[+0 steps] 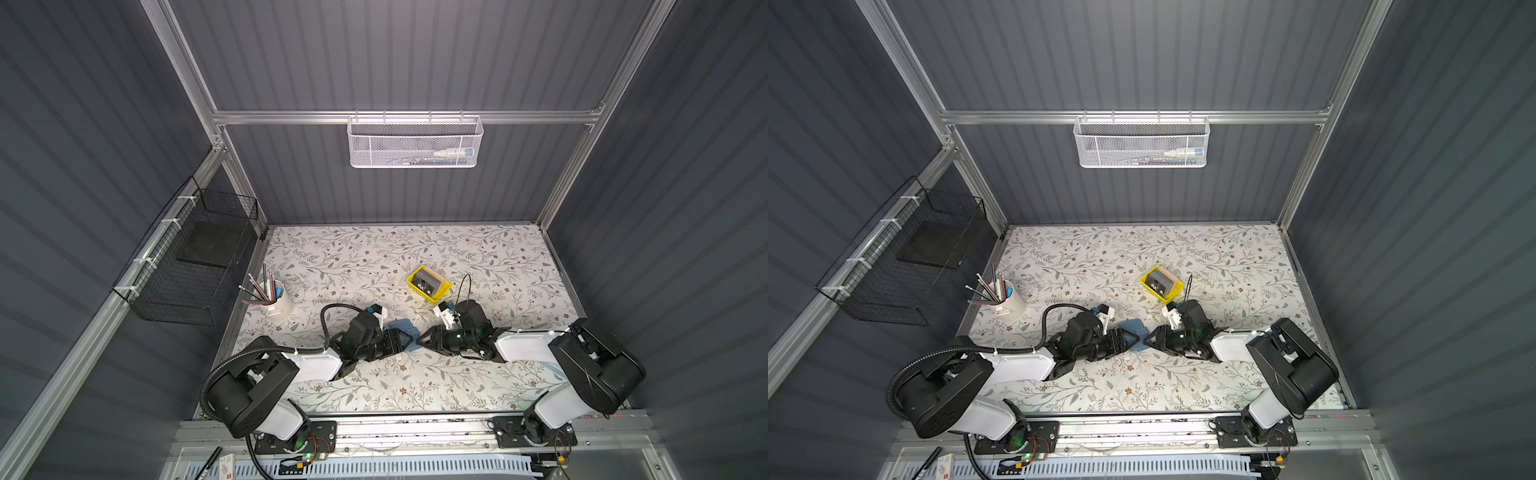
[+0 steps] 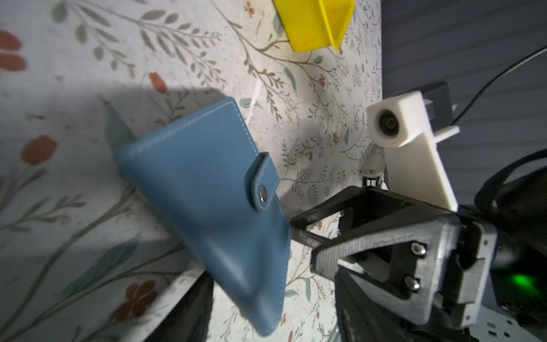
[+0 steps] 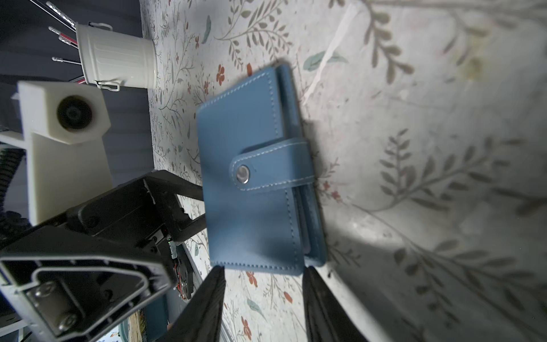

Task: Insert credit cards into a card holder
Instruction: Rotate the card holder at the center of the table.

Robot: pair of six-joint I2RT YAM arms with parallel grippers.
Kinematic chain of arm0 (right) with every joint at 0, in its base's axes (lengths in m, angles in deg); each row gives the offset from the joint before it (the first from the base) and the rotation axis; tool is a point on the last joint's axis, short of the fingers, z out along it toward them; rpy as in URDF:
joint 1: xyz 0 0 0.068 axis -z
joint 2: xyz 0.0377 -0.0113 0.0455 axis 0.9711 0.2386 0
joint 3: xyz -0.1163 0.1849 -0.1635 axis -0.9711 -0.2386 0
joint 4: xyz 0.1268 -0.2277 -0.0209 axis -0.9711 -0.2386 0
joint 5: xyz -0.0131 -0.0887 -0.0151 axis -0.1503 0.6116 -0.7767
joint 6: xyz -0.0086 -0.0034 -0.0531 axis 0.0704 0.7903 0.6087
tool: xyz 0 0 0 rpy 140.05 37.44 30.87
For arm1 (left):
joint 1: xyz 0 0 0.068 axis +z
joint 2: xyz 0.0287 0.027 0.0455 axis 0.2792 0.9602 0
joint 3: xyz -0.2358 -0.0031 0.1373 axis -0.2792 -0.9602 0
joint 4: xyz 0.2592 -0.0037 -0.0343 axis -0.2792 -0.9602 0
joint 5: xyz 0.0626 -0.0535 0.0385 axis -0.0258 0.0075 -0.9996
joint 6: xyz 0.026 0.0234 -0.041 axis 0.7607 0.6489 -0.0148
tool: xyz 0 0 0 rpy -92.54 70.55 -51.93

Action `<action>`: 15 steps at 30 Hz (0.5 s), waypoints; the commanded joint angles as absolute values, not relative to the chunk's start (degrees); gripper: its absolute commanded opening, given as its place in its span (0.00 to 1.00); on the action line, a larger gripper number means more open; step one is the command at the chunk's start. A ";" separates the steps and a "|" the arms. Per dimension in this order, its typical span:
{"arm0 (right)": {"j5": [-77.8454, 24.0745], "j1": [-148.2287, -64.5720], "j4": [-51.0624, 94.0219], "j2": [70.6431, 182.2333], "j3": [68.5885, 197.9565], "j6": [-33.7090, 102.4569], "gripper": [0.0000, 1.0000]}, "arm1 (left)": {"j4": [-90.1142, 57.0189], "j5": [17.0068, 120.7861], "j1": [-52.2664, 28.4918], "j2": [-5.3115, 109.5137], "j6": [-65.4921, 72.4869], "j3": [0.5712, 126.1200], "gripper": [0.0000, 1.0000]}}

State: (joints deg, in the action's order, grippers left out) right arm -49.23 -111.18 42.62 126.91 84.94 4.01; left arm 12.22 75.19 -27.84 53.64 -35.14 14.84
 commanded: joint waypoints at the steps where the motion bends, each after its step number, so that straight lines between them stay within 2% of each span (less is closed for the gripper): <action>1: -46.33 -111.70 40.35 124.65 85.06 5.06 0.47 | 21.66 81.67 -26.42 54.58 -32.45 13.17 0.65; 5: -43.57 -111.12 36.06 122.47 85.89 6.82 0.48 | 33.96 87.86 -24.17 57.46 -35.16 10.36 0.66; 10: -43.39 -109.77 33.99 121.60 86.78 7.93 0.47 | 45.23 90.38 -23.60 63.15 -39.52 8.94 0.63; 12: -43.10 -109.77 33.07 121.52 87.22 8.49 0.47 | 48.29 90.76 -23.60 65.41 -40.91 8.96 0.60; 14: -43.02 -109.73 32.54 121.67 87.45 8.93 0.46 | 51.47 90.92 -23.60 67.66 -42.08 8.88 0.45; 15: -42.93 -109.77 32.29 121.79 87.61 9.10 0.46 | 52.63 91.01 -23.60 68.54 -42.61 8.80 0.45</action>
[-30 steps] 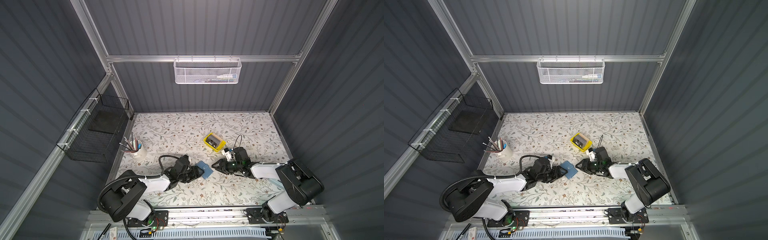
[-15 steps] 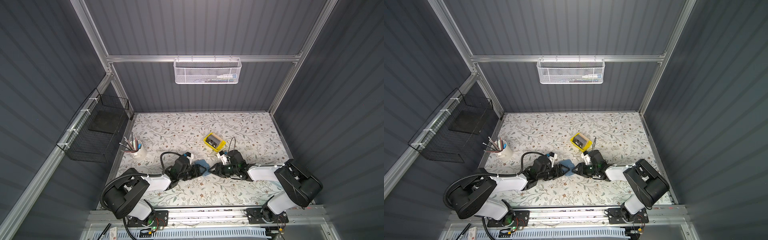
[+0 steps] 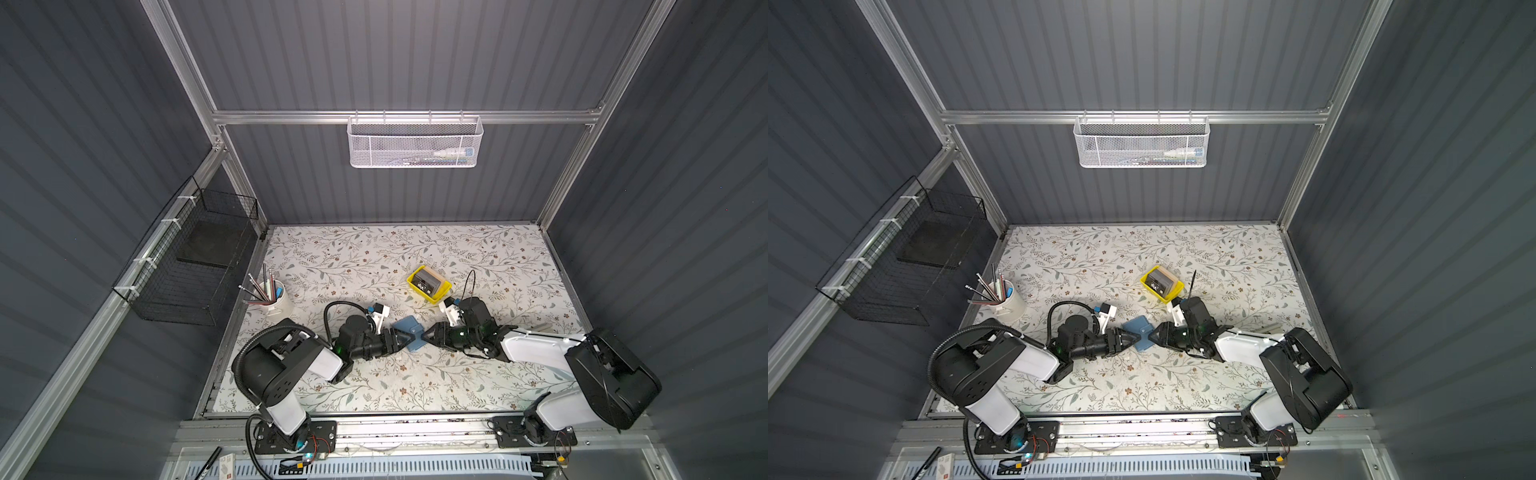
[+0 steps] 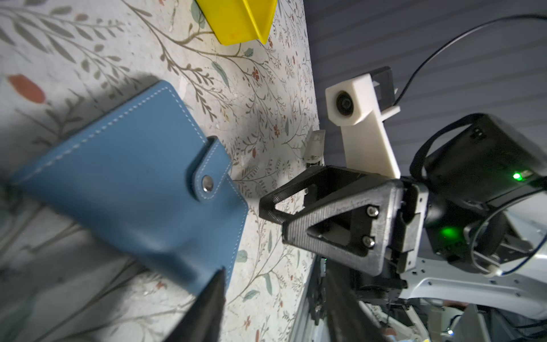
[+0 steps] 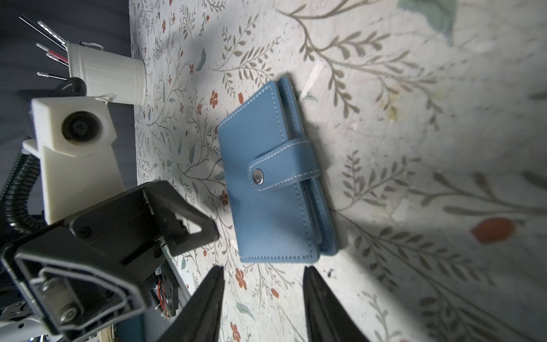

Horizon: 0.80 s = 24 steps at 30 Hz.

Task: Insert credit cards into a card holder
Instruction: Rotate the card holder at the center of the table, then pick up the card holder from the center of the table.

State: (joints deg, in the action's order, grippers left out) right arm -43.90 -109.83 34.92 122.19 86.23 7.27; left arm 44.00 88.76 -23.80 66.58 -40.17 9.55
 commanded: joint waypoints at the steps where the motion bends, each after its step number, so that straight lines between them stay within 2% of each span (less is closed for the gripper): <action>1: -42.92 -109.73 32.06 122.08 87.73 9.35 0.46 | 53.70 91.11 -23.60 69.36 -43.05 8.90 0.48; 2: -42.92 -109.70 31.97 122.37 87.86 9.60 0.46 | 54.50 91.07 -23.60 70.23 -43.39 8.83 0.53; 7: -43.10 -109.77 32.28 124.01 88.22 9.89 0.46 | 54.91 90.40 -23.60 71.27 -43.75 8.65 0.60; 17: -43.47 -110.30 32.87 126.79 89.72 9.79 0.46 | 40.71 88.37 -23.43 67.03 -40.07 11.36 0.62; 24: -39.29 -110.39 30.03 126.24 90.17 10.65 0.44 | 34.48 86.24 -23.43 63.89 -40.13 11.04 0.63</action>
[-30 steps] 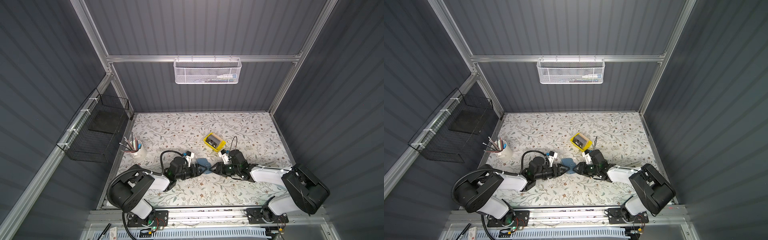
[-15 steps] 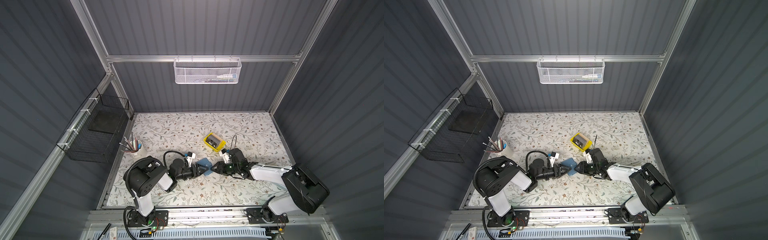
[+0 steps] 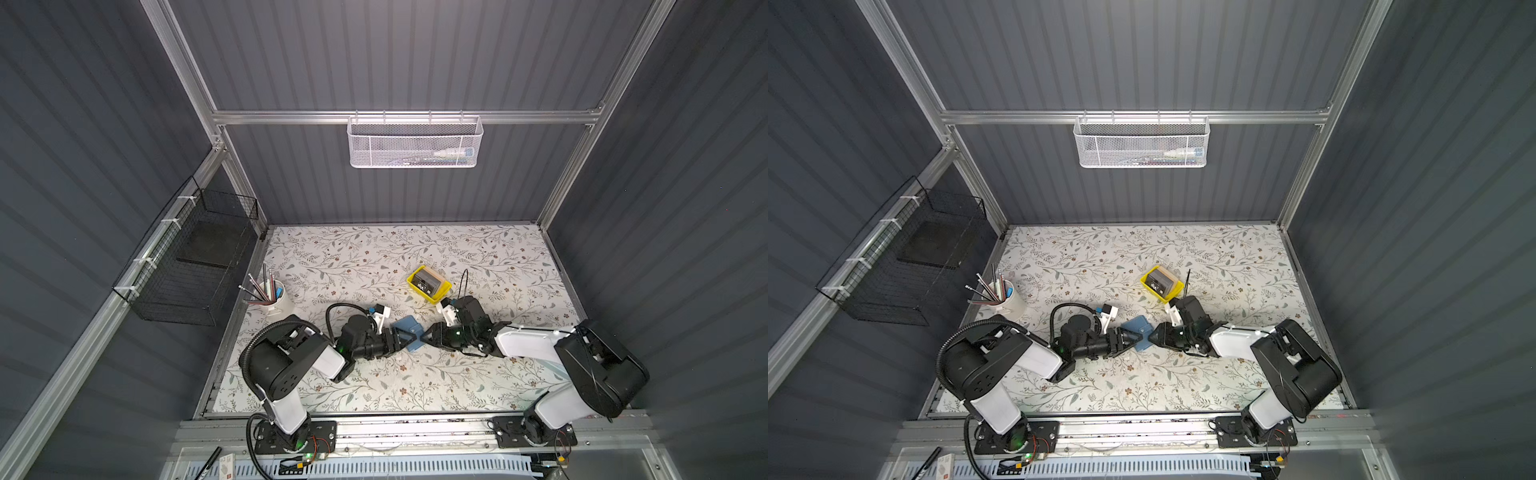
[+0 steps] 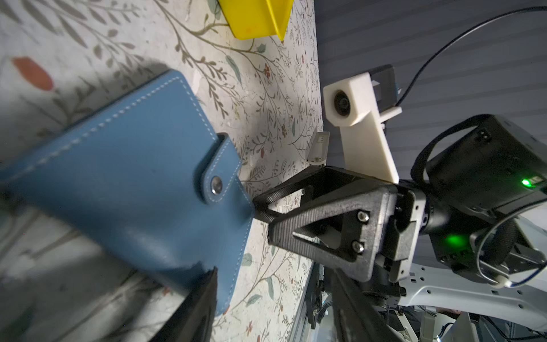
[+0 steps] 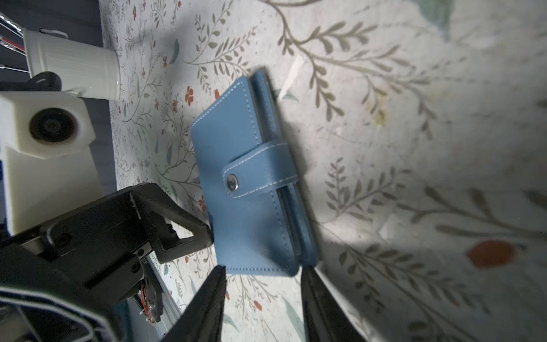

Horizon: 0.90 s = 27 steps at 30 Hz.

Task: Insert credit cards into a card holder
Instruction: Pick up the card holder from the center of the table.

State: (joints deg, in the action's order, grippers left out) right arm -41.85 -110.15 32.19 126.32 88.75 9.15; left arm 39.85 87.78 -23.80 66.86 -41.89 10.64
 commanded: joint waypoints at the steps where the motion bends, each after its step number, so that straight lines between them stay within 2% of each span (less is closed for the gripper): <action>1: -38.43 -110.34 29.01 125.72 90.34 10.96 0.44 | 31.23 85.63 -23.43 62.09 -39.20 11.20 0.63; 5: -36.28 -110.24 26.19 124.56 91.47 12.59 0.44 | 15.25 83.06 -23.43 55.24 -34.04 13.94 0.64; 8: -36.58 -110.10 25.98 125.31 92.46 13.19 0.44 | 9.01 82.55 -23.43 53.90 -32.54 15.80 0.65; 20: -37.31 -110.12 26.09 130.45 95.55 14.48 0.41 | -4.11 76.85 -23.40 53.31 -32.11 19.46 0.65; 27: -37.52 -110.37 27.25 131.08 94.16 14.21 0.38 | -0.69 78.22 -23.43 57.19 -33.20 20.19 0.65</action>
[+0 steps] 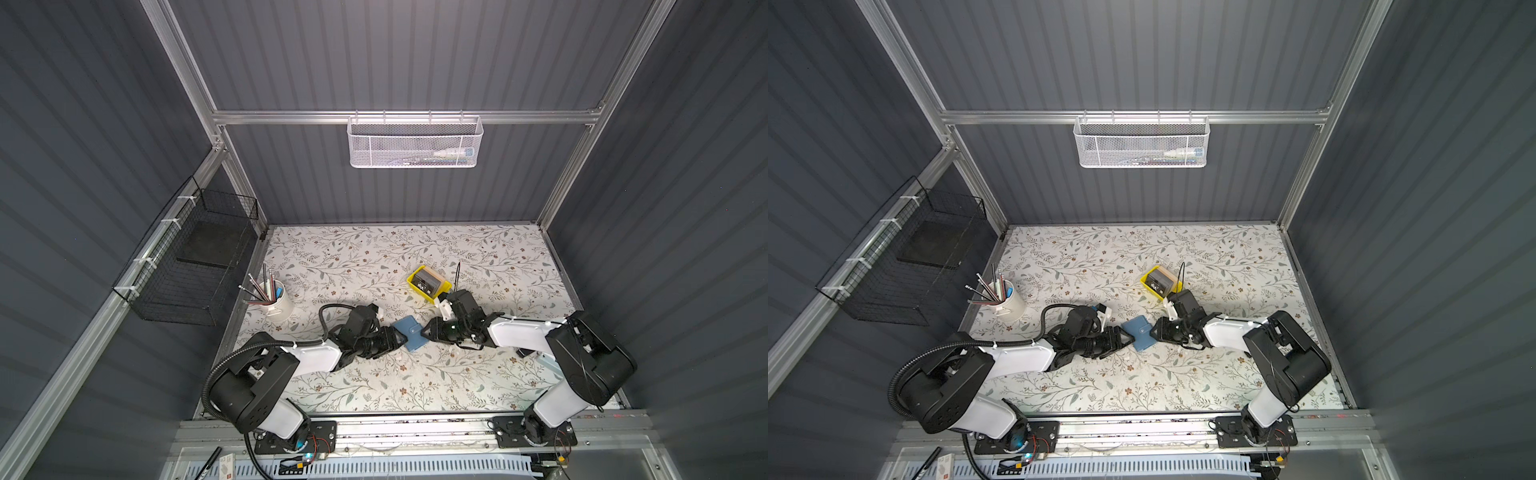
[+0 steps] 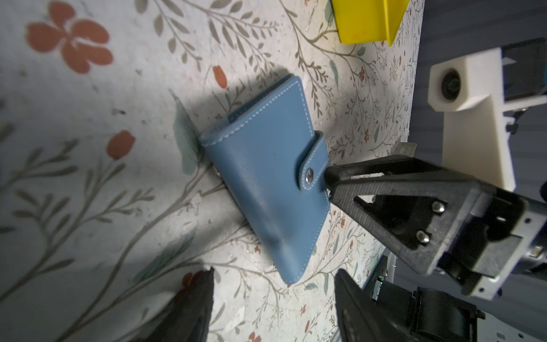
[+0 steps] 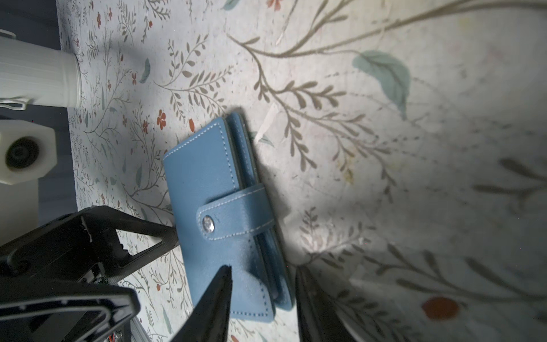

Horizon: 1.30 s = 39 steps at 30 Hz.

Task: Insert credit cards into a card holder
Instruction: Pick up the card holder from the center of the table.

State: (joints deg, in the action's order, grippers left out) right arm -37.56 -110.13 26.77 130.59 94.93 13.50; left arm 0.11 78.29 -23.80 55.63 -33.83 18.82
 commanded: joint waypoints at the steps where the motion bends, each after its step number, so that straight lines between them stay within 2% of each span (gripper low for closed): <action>1: -37.72 -110.45 27.83 131.01 93.76 13.95 0.37 | -0.35 78.36 -23.43 57.48 -33.29 20.18 0.65; 16: -39.58 -111.35 33.51 130.59 90.09 10.72 0.35 | 4.18 79.16 -23.38 60.43 -33.07 20.17 0.62; 39: -37.27 -113.17 33.73 130.91 89.52 9.04 0.30 | 15.72 81.36 -23.43 61.75 -36.03 18.74 0.50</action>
State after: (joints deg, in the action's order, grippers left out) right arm -38.66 -112.75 35.27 130.48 90.10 9.52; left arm 12.05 79.21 -23.54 61.55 -35.36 19.37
